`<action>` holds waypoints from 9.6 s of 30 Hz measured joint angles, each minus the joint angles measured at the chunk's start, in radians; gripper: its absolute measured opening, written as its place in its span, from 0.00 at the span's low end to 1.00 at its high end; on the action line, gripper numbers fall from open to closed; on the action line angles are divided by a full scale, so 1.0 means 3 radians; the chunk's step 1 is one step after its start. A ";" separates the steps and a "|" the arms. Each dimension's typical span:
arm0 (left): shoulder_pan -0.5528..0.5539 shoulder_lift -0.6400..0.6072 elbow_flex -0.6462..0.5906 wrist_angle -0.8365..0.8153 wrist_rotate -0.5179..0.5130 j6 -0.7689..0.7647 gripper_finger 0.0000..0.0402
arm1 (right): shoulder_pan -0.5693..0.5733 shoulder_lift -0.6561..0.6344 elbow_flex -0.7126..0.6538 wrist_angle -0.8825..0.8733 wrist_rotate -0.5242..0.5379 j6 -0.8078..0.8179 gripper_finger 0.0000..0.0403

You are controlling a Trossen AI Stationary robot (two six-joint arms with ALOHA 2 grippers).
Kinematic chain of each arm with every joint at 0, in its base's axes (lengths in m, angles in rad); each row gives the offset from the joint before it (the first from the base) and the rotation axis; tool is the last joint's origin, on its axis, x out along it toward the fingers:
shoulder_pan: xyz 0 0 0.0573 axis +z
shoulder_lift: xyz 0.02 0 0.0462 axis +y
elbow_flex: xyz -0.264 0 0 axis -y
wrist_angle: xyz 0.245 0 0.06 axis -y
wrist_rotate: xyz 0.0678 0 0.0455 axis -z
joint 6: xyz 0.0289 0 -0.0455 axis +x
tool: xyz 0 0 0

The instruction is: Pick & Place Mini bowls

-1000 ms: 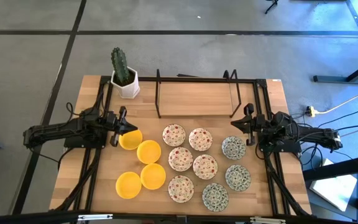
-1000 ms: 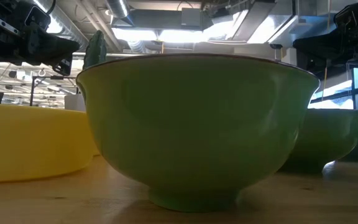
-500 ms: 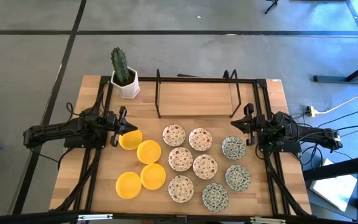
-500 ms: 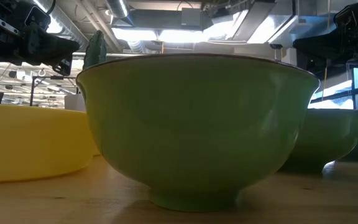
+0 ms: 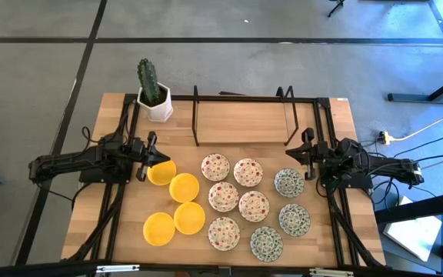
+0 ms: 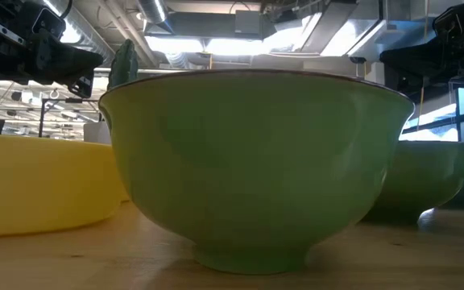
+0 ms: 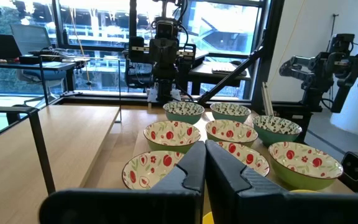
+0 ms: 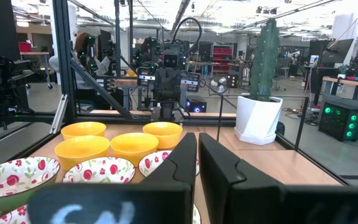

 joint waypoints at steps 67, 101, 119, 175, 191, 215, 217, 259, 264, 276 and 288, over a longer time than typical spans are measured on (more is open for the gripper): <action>0.0000 0.0000 0.0000 0.0000 0.0000 0.0001 0.01 | 0.0001 0.0001 0.0001 0.0000 0.0000 0.0000 0.05; 0.0002 0.0000 0.0000 0.0601 -0.0590 -0.0346 0.01 | 0.0000 0.0001 0.0000 0.0005 0.0000 -0.0007 0.05; 0.0002 0.0134 0.0469 0.1049 -0.0729 -0.0101 0.01 | 0.0001 0.0002 0.0000 -0.0011 0.0000 -0.0074 0.05; -0.0250 0.2620 0.0654 0.2066 -0.0995 0.0061 0.01 | 0.0001 0.0065 0.0076 0.0559 0.0641 -0.0978 0.05; -0.0689 0.2506 0.0655 0.2178 -0.1656 0.0443 0.01 | 0.0000 0.0116 0.0076 0.0456 0.0517 -0.0783 0.05; -0.0960 0.2523 0.0655 0.2172 -0.1684 0.0615 0.01 | 0.0000 0.0118 0.0076 0.0226 0.0516 -0.0667 0.05; -0.0958 0.2556 0.0654 0.2170 -0.1731 0.0615 0.01 | 0.0000 0.0117 0.0076 0.0223 0.0516 -0.0667 0.05; -0.0960 0.2878 0.0671 0.2398 -0.1890 0.0437 0.01 | 0.0001 0.0117 0.0076 -0.0025 0.0516 -0.0505 0.05; -0.0960 0.2878 0.0671 0.2261 -0.1929 0.0583 0.01 | 0.0001 0.0118 0.0076 -0.0221 0.0518 -0.0495 0.05; -0.0957 0.2884 0.0671 0.2273 -0.2037 0.0613 0.01 | 0.0001 0.0118 0.0076 -0.0459 0.0518 -0.0409 0.05; -0.0957 0.3012 0.0671 0.2366 -0.2137 0.0528 0.01 | 0.0004 0.0118 0.0076 -0.0510 0.0463 -0.0257 0.05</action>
